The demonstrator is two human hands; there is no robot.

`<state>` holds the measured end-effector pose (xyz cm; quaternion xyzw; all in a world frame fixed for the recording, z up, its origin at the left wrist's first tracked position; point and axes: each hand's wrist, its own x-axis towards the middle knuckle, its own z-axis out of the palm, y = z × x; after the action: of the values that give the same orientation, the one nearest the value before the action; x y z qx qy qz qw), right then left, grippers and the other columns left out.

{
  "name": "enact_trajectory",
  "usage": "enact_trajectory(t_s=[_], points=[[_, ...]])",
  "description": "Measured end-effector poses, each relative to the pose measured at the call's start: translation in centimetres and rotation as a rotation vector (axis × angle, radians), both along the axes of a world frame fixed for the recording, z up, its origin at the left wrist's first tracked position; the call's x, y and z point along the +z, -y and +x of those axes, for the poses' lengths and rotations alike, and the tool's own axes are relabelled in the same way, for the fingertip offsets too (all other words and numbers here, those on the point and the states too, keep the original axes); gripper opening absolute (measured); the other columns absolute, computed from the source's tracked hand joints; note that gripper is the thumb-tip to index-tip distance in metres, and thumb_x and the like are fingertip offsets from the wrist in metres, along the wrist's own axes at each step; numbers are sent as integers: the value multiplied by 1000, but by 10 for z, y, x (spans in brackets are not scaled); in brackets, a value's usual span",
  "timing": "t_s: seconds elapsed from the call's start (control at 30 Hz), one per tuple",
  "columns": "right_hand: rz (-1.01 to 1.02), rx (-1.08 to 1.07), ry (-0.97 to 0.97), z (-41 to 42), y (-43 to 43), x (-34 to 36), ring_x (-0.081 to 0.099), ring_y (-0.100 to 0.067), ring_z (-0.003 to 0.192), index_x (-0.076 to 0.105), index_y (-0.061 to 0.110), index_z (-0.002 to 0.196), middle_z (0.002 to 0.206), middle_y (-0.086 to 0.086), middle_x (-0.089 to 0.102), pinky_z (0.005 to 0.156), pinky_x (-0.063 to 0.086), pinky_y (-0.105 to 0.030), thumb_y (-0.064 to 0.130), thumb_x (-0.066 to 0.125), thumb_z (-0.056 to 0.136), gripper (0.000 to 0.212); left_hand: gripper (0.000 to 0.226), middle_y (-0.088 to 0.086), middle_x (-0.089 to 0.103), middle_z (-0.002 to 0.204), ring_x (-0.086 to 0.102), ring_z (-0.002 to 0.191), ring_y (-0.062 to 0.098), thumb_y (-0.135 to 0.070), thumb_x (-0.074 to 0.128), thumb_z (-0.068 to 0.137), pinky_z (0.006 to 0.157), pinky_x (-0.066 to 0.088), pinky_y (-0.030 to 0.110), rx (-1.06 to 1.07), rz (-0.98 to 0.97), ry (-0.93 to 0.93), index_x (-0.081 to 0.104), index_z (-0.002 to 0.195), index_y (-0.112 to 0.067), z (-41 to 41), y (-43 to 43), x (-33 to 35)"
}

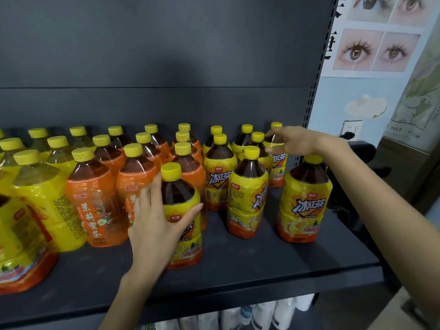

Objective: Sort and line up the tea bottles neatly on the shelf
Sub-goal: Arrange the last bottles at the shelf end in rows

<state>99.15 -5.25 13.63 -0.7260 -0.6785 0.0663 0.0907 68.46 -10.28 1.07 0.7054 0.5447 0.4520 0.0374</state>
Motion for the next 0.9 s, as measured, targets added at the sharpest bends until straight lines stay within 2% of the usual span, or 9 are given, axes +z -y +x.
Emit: enact_trajectory(t_s=[0.1,0.17,0.27,0.33,0.4,0.5,0.57,0.67,0.9], points=[[330,53,-134,-1,39,-19,50,-20,122,59,20,123,130,-3,57,101,39,-35,34,58,93,33,96,6,43,132,38,122,23,-69,53,66,73,46,47,5,-4,15,25,146,-23,1,2,1],[592,6,-144,-4,57,-46,46,-20,124,62,21,117,130,-1,54,106,35,-44,30,58,93,26,96,6,43,132,39,122,24,-69,54,66,73,46,48,11,-6,11,25,146,-23,2,3,1],[839,-102,-75,-15,73,-95,25,-26,137,55,17,127,144,-8,38,112,21,-40,21,63,89,39,96,6,43,132,40,122,25,-70,52,66,73,46,49,9,-8,8,26,145,-22,3,3,2],[958,-158,20,-20,77,-124,19,-33,141,47,15,136,150,-13,27,113,21,-49,20,64,88,51,97,6,43,132,40,122,26,-70,51,65,74,45,51,10,-18,18,25,145,-23,3,4,3],[1005,-192,-12,-21,81,-151,19,-35,142,37,16,142,152,-15,19,111,24,-57,26,60,90,58,97,6,43,131,40,122,26,-70,51,65,74,45,51,9,-19,17,25,145,-22,3,5,3],[1011,-218,-110,-21,88,-181,11,-37,144,25,21,146,153,-15,11,109,28,-58,38,52,92,63,96,7,43,130,40,121,26,-69,52,65,73,45,51,10,-18,15,25,145,-23,3,5,3],[1000,-224,-154,-22,92,-189,15,-40,142,20,26,146,154,-12,7,101,39,-60,37,56,92,66,97,7,43,131,40,122,27,-69,52,65,74,45,52,16,-21,15,25,145,-22,3,4,3],[993,-269,-173,-27,93,-188,25,-40,138,22,29,146,153,-12,9,86,51,-58,37,56,86,69,97,7,42,132,39,123,27,-69,51,65,75,46,51,19,-26,15,25,145,-22,3,4,3],[934,-256,-184,-12,69,-180,34,-38,134,24,31,144,152,-6,10,68,55,-54,38,60,83,71,98,8,42,133,39,124,27,-70,50,65,76,46,52,23,-26,15,25,146,-21,3,4,3]])
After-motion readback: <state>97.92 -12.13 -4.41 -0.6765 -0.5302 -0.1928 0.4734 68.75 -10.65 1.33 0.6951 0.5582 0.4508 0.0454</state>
